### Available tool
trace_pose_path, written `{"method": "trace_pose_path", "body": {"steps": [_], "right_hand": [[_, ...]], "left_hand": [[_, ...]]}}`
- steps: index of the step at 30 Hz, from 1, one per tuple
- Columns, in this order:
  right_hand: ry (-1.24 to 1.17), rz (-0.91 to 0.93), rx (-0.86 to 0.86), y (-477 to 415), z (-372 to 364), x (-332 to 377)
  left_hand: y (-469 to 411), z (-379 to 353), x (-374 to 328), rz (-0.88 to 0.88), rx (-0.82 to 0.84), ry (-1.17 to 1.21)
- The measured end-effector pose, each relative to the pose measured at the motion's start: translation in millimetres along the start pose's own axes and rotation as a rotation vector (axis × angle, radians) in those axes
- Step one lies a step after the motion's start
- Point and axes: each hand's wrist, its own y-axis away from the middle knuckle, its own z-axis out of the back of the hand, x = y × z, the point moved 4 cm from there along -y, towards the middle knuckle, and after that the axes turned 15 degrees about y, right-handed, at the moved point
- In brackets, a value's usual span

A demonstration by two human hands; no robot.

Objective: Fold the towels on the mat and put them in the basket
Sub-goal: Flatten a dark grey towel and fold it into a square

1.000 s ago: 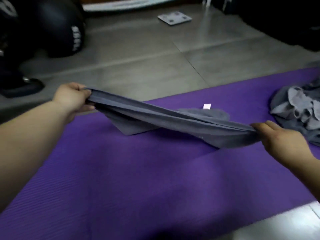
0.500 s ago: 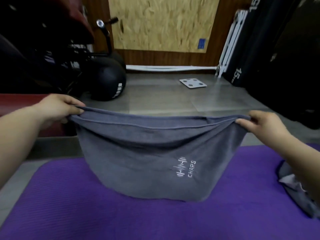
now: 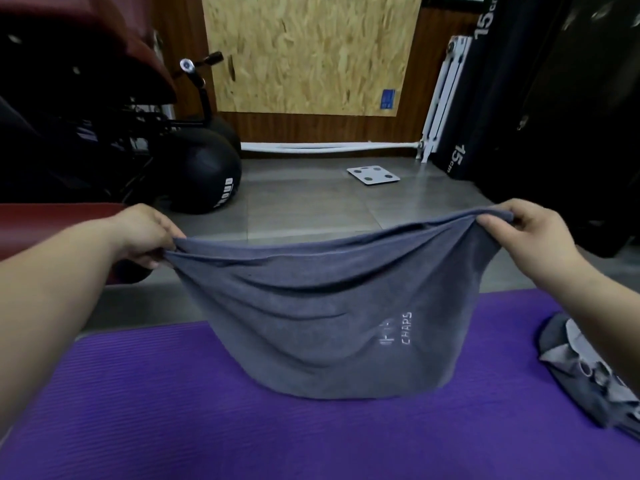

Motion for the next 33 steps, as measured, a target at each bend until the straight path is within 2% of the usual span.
{"method": "trace_pose_path", "body": {"steps": [2, 3, 8, 10, 12, 15, 17, 19, 21, 23, 26, 28, 30, 33], "right_hand": [[-0.082, -0.066, 0.044, 3.3, 4.6, -11.2], [-0.12, -0.092, 0.128, 5.4, 6.7, -18.4], [-0.045, -0.207, 0.844, 27.1, 8.5, -58.4], [0.052, -0.2, 0.982, 32.5, 7.3, -61.5], [0.259, -0.139, 0.947, 26.1, 0.4, -62.6], [0.741, 0.016, 0.8, 7.5, -18.6, -59.4], [1.03, 0.12, 0.642, -6.1, -24.1, -50.6], [1.158, 0.139, 0.463, -22.2, -16.6, -41.9], [1.18, 0.139, 0.296, -36.6, -0.5, -36.2], [1.092, 0.153, 0.123, -45.0, 15.7, -34.2], [0.891, 0.271, -0.147, -43.3, 37.6, -38.0], [0.841, 0.292, -0.154, -41.6, 42.0, -58.4], [0.812, 0.243, -0.058, -32.6, 37.1, -87.6], [0.754, 0.232, 0.088, 13.3, 13.4, -133.5]], "left_hand": [[1.0, -4.3, 1.9, 0.012, 0.036, -0.102], [2.1, -6.4, 1.6, 0.018, 0.064, -0.161], [10.7, -11.0, -1.3, 0.096, 0.22, -0.385], [9.4, -11.0, -4.4, 0.109, 0.248, -0.402], [2.9, -14.2, -9.8, 0.091, 0.226, -0.343], [-15.7, -21.7, -20.9, 0.003, 0.085, -0.203], [-28.2, -22.5, -30.8, -0.08, -0.061, -0.093], [-38.5, -20.5, -43.5, -0.168, -0.205, 0.036], [-43.7, -13.5, -57.6, -0.268, -0.35, 0.142], [-42.0, -6.2, -70.2, -0.367, -0.446, 0.204], [-29.7, -6.8, -75.4, -0.431, -0.442, 0.253], [-17.3, -16.6, -70.0, -0.469, -0.444, 0.142], [-1.2, -34.7, -55.7, -0.529, -0.414, -0.007], [16.0, -72.0, -7.3, -0.59, -0.271, -0.177]]}}
